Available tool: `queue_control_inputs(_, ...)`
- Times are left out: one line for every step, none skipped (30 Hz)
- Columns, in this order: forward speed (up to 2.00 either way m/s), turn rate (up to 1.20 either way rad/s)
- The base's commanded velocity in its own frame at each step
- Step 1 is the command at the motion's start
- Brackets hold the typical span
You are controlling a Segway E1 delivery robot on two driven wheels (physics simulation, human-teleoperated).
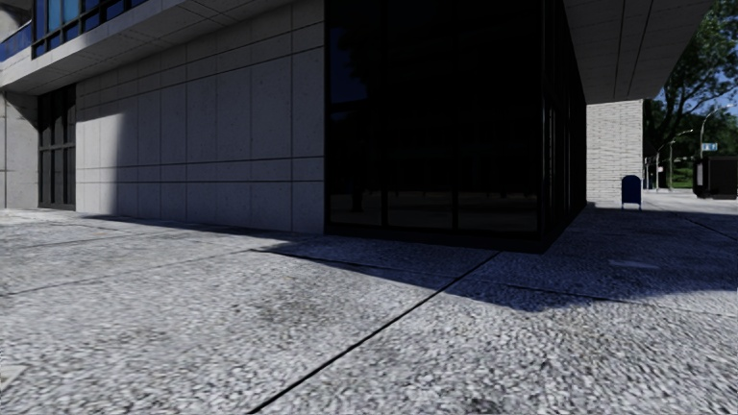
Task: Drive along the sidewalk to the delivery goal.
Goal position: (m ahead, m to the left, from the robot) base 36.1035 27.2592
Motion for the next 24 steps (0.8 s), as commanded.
queue_control_inputs(2.0, 0.56)
queue_control_inputs(2.0, 0.56)
queue_control_inputs(2.0, 0.56)
queue_control_inputs(2.0, 0.56)
queue_control_inputs(2.0, 0.56)
queue_control_inputs(2.0, 0.56)
queue_control_inputs(2.0, 0.56)
queue_control_inputs(2.0, 0.56)
queue_control_inputs(2.0, 0.56)
queue_control_inputs(2.0, 0.56)
queue_control_inputs(2.0, 0.56)
queue_control_inputs(2.0, 0.56)
queue_control_inputs(2.0, 0.56)
queue_control_inputs(2.0, 0.56)
queue_control_inputs(2.0, 0.56)
queue_control_inputs(2.0, 0.56)
queue_control_inputs(2.0, 0.56)
queue_control_inputs(2.0, 0.56)
queue_control_inputs(2.0, 0.56)
queue_control_inputs(2.0, 0.56)
queue_control_inputs(2.0, 0.56)
queue_control_inputs(2.0, 0.56)
queue_control_inputs(2.0, 0.56)
queue_control_inputs(2.0, 0.56)
